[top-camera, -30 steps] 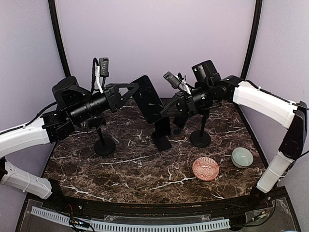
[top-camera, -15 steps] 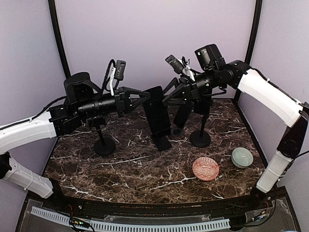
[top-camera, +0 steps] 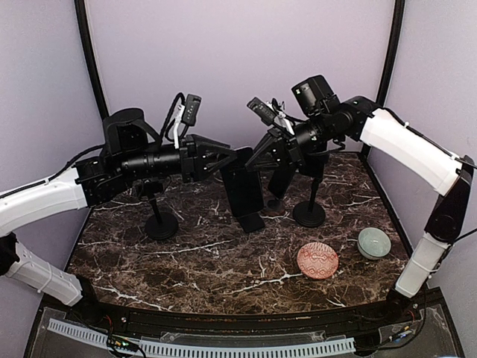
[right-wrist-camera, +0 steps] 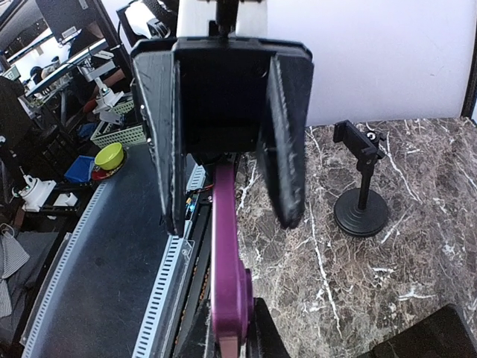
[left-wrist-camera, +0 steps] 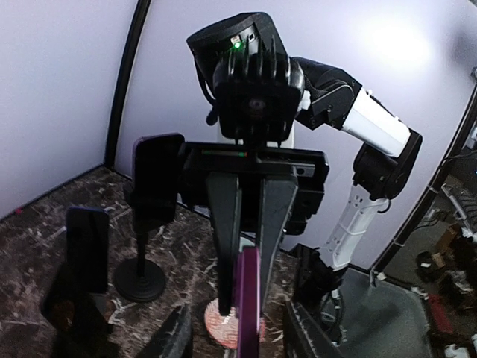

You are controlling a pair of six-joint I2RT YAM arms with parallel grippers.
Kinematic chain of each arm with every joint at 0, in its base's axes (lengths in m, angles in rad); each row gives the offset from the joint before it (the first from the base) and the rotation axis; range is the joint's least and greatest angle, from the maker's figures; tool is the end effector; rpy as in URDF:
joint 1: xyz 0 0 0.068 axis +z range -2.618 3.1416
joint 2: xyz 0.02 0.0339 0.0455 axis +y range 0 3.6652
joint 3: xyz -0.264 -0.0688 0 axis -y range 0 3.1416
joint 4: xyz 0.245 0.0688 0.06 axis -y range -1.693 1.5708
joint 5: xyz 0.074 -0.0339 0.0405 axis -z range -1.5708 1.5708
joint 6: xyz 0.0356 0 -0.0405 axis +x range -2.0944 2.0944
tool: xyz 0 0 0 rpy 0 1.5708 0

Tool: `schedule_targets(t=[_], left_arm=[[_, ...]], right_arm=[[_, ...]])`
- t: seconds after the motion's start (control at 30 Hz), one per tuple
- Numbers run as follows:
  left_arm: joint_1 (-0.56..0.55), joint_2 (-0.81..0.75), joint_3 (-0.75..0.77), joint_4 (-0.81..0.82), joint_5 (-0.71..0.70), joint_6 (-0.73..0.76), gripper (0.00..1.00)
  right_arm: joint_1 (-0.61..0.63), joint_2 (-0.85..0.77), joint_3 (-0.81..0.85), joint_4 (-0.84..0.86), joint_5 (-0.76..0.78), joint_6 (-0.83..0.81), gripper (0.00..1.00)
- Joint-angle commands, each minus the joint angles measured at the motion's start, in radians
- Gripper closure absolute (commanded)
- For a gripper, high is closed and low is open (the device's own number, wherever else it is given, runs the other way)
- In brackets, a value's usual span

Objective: Place the phone on the phone stand

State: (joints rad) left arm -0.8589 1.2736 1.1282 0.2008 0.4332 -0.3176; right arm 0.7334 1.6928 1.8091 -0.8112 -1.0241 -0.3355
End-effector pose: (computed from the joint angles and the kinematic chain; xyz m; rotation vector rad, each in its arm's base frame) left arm 0.1846 -0.2369 0.3957 0.7949 1.4580 -1.2447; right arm 0.2468 0.2633 0.4043 -1.5618 1.5419 1.3658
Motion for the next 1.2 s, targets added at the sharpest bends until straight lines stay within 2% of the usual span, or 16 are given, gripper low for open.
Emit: schedule_targets(t=[0.0, 0.13, 0.23, 0.33, 0.43, 0.5, 0.57, 0.67, 0.8, 0.87, 0.97, 1.17], left_arm=[[0.008, -0.002, 0.085, -0.127, -0.126, 0.023, 0.46], [0.01, -0.037, 0.108, -0.322, -0.405, 0.039, 0.4], [0.024, -0.087, 0.104, -0.47, -0.546, 0.04, 0.36], [0.039, -0.147, 0.098, -0.588, -0.689, 0.008, 0.3], [0.047, -0.2, 0.1, -0.732, -0.898, -0.055, 0.22], [0.067, -0.231, 0.085, -0.796, -0.953, -0.079, 0.19], [0.117, -0.251, 0.064, -0.837, -0.929, -0.102, 0.18], [0.189, -0.244, 0.036, -0.876, -0.817, -0.11, 0.18], [0.237, -0.209, 0.025, -0.925, -0.788, -0.087, 0.2], [0.295, -0.2, 0.029, -0.946, -0.74, -0.073, 0.22], [0.344, -0.213, 0.003, -0.938, -0.688, -0.051, 0.29], [0.435, -0.217, -0.045, -0.892, -0.51, -0.003, 0.35]], right_arm=[[0.006, 0.007, 0.032, -0.002, 0.005, -0.012, 1.0], [-0.036, -0.018, 0.019, -0.03, 0.017, -0.022, 1.0], [-0.085, -0.045, -0.008, -0.063, -0.001, -0.064, 1.0], [-0.124, -0.063, -0.04, -0.057, -0.006, -0.066, 1.0], [-0.135, -0.069, -0.034, -0.066, 0.011, -0.074, 1.0], [-0.135, -0.076, -0.033, -0.071, 0.026, -0.088, 1.0], [-0.136, -0.075, -0.032, -0.077, 0.033, -0.094, 1.0], [-0.136, -0.075, -0.034, -0.08, 0.036, -0.1, 1.0], [-0.135, -0.07, -0.031, -0.09, 0.041, -0.111, 1.0], [-0.136, -0.069, -0.035, -0.093, 0.042, -0.114, 1.0], [-0.135, -0.068, -0.045, -0.088, 0.045, -0.115, 1.0], [-0.135, -0.057, -0.042, -0.083, 0.053, -0.109, 1.0]])
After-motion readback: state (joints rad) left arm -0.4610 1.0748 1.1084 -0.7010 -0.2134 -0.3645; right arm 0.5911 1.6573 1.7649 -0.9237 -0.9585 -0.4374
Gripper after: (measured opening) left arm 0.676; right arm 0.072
